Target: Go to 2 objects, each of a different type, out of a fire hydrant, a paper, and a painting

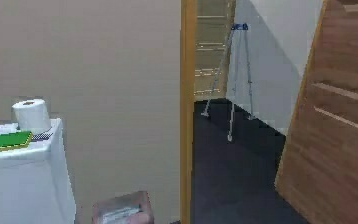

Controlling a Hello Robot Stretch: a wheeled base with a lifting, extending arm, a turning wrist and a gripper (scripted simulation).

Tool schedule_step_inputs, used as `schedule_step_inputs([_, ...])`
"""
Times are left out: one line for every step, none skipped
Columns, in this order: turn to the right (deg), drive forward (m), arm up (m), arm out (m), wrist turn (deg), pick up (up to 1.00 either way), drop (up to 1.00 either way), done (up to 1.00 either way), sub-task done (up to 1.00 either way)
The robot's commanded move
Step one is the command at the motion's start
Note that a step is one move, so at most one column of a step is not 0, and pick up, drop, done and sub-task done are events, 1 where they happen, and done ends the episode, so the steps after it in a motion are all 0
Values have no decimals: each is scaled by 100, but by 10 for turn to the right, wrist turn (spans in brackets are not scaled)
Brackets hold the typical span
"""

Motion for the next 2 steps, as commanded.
schedule_step_inputs([-360,0,0,0,0,0,0,0,0])
schedule_step_inputs([0,0,0,0,0,0,0,100,0])
